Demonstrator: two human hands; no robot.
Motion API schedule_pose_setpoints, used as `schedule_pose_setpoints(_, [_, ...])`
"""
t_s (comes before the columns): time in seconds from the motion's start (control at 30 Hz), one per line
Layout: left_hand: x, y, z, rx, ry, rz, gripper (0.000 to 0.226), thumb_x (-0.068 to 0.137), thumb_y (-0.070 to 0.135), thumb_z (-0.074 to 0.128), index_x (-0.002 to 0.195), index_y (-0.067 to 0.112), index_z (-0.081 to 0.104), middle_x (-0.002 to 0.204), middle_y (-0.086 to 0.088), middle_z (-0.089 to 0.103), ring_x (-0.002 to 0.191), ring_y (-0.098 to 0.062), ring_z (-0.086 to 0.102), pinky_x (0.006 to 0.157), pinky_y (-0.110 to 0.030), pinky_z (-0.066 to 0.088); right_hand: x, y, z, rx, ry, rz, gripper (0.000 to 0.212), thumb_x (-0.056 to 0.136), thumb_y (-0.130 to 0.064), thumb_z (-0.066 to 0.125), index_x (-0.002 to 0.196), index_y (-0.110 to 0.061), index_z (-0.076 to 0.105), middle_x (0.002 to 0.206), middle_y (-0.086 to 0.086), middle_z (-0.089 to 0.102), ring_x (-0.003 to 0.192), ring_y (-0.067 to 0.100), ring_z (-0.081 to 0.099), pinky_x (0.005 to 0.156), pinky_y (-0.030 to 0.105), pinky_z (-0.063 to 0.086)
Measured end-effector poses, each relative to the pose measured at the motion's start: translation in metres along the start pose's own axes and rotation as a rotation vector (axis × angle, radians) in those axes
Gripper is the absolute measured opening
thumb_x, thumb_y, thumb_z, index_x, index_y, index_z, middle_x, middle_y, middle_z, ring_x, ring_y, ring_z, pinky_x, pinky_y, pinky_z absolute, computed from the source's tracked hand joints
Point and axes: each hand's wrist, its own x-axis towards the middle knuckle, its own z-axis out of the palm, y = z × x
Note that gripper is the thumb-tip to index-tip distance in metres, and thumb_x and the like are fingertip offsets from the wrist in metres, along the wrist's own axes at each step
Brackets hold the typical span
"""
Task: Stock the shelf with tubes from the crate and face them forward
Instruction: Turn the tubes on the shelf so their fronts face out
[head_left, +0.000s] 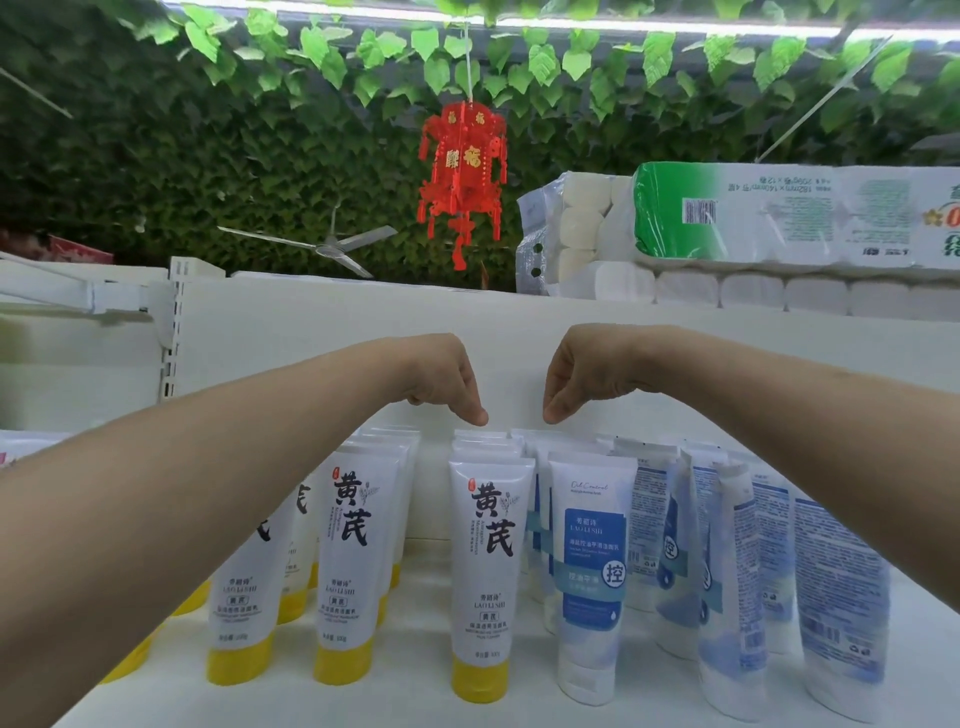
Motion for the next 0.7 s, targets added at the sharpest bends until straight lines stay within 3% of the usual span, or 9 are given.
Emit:
schedule_pose_setpoints(0.1, [0.006, -0.002, 0.003, 0.028, -0.040, -0.006, 0.024, 0.071, 0.032, 0.085, 0.089, 0.018, 0.079, 0.107, -0.010, 0.071, 0.092, -0.023, 0.058, 0.086, -0.037, 0.051, 0.006, 0.003, 0.005, -0.015, -0.008, 0.000, 0.023, 0.076, -0.028, 0.083, 0.098, -0.020, 0.079, 0.095, -0.005, 0.072, 0.098, 0.016, 0.062, 0.085, 0.028, 0.049])
schedule_pose_setpoints(0.23, [0.010, -0.002, 0.006, 0.066, -0.072, 0.004, 0.019, 0.074, 0.027, 0.084, 0.090, 0.018, 0.078, 0.099, 0.000, 0.072, 0.095, -0.020, 0.060, 0.075, -0.030, 0.049, 0.014, 0.003, 0.011, -0.055, -0.031, 0.013, 0.026, 0.078, -0.028, 0.081, 0.102, -0.019, 0.079, 0.102, -0.004, 0.072, 0.101, 0.017, 0.061, 0.090, 0.029, 0.049])
schedule_pose_setpoints(0.5, [0.013, -0.003, 0.010, 0.111, -0.089, 0.023, 0.010, 0.079, 0.020, 0.080, 0.088, 0.016, 0.077, 0.103, -0.001, 0.072, 0.105, -0.021, 0.062, 0.097, -0.039, 0.051, 0.024, -0.003, 0.021, -0.092, -0.069, 0.031, 0.025, 0.080, -0.021, 0.079, 0.104, -0.014, 0.077, 0.103, 0.000, 0.071, 0.102, 0.022, 0.061, 0.092, 0.032, 0.048])
schedule_pose_setpoints(0.7, [0.013, -0.004, 0.010, 0.120, -0.071, 0.016, 0.011, 0.079, 0.017, 0.079, 0.088, 0.013, 0.076, 0.104, -0.004, 0.072, 0.104, -0.024, 0.062, 0.098, -0.041, 0.050, 0.023, -0.006, 0.022, -0.115, -0.087, 0.030, 0.024, 0.084, -0.020, 0.076, 0.107, -0.012, 0.075, 0.109, 0.003, 0.069, 0.106, 0.024, 0.059, 0.094, 0.034, 0.047])
